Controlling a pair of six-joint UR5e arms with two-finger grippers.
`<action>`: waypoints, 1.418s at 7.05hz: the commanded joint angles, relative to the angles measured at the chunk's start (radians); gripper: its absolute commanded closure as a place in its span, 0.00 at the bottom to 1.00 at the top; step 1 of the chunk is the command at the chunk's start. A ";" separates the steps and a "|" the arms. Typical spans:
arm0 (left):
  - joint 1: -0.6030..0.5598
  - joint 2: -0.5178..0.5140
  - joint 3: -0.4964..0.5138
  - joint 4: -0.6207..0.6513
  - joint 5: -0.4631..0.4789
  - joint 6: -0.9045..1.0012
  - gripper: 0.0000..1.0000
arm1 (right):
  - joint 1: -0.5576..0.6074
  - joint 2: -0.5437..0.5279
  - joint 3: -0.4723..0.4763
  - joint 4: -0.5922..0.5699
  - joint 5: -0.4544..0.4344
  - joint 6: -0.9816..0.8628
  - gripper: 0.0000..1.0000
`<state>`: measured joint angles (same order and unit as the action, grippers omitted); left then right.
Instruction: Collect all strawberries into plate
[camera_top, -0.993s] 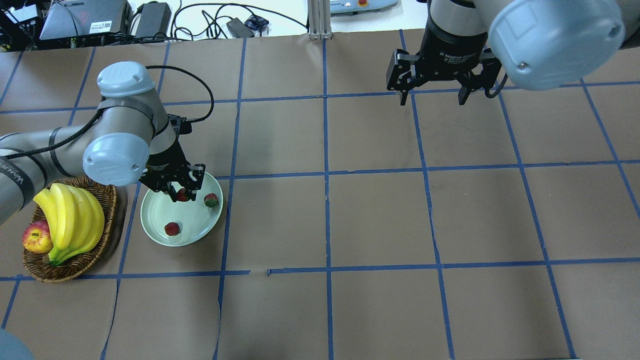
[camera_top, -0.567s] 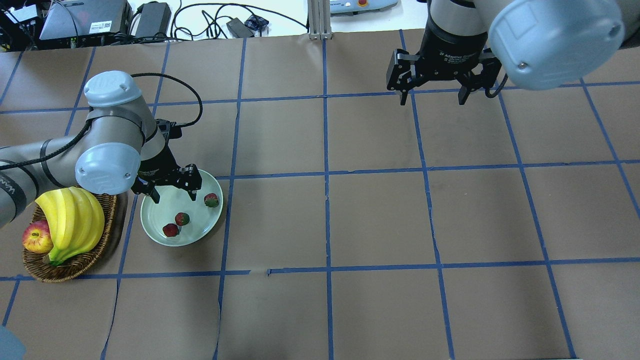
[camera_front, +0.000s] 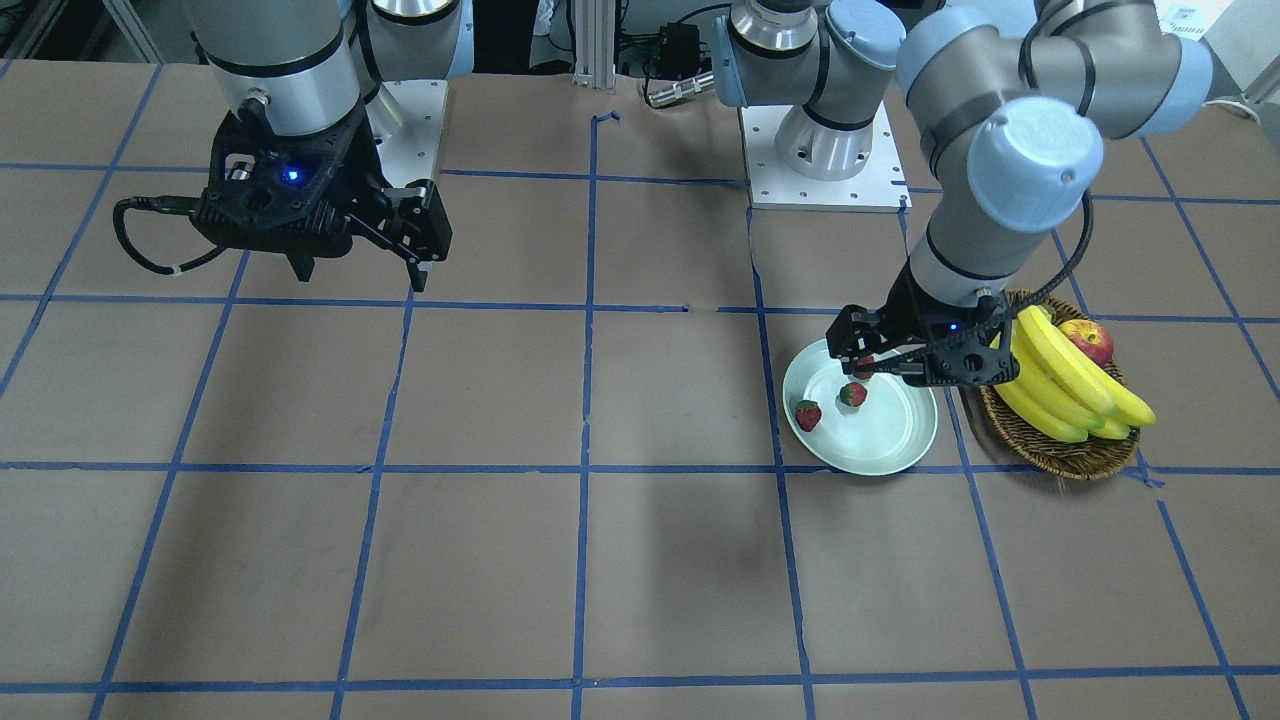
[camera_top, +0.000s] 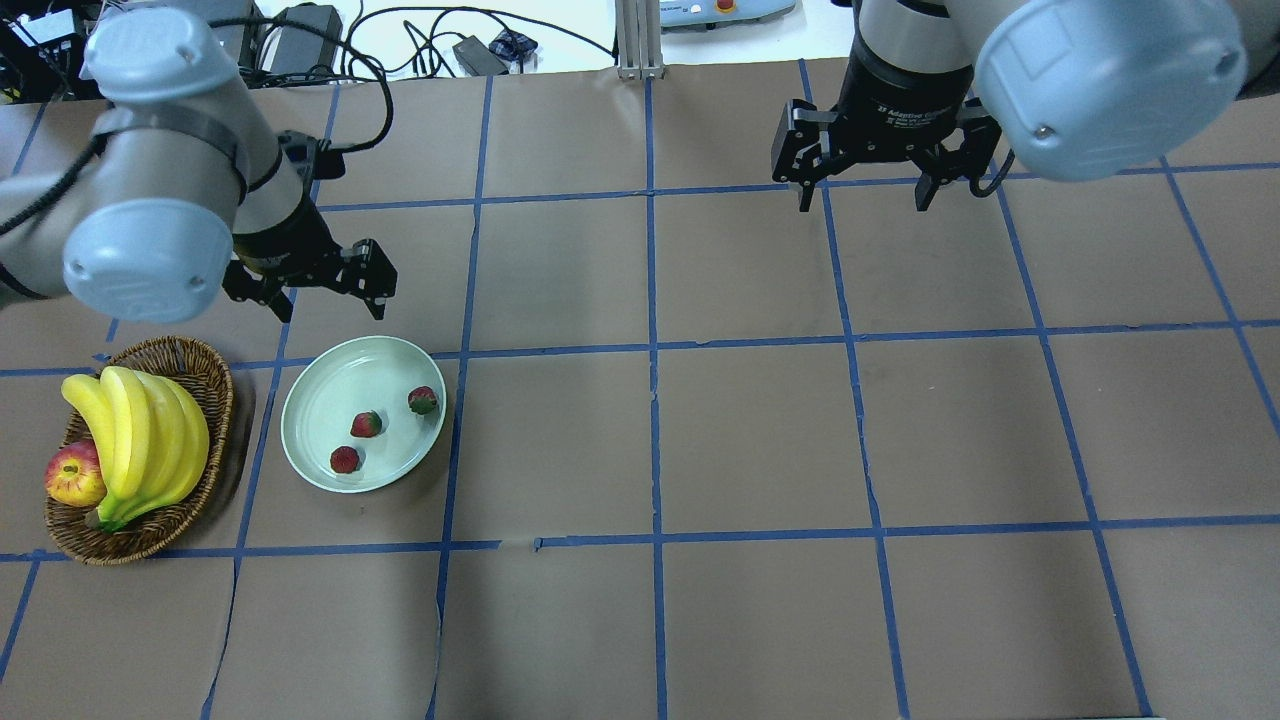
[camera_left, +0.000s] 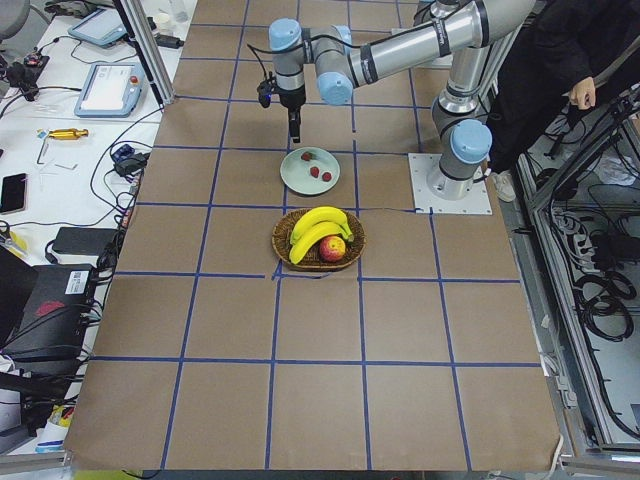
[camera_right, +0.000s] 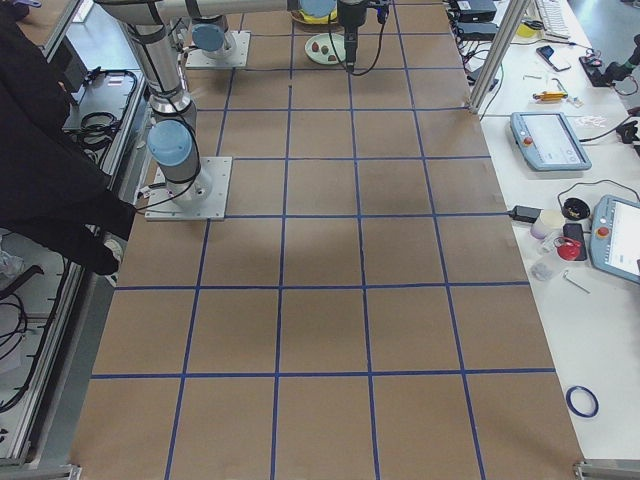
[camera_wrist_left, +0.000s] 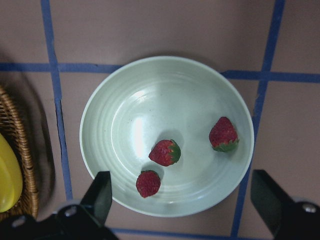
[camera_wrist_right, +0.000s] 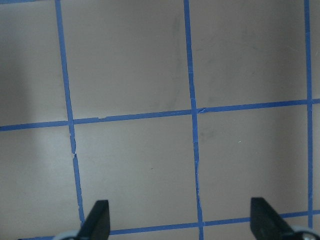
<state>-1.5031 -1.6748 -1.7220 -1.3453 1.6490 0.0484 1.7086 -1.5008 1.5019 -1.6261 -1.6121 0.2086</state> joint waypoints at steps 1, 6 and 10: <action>-0.128 0.009 0.177 -0.109 -0.006 -0.095 0.00 | 0.000 -0.001 0.003 0.000 0.005 0.002 0.00; -0.224 0.012 0.245 -0.097 -0.074 -0.205 0.00 | 0.000 -0.001 0.003 -0.003 0.009 0.003 0.00; -0.218 0.023 0.201 -0.043 -0.061 -0.200 0.00 | 0.000 0.001 -0.003 0.000 0.008 0.002 0.00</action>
<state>-1.7221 -1.6599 -1.4959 -1.3938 1.5852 -0.1510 1.7089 -1.5004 1.5000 -1.6260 -1.6045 0.2102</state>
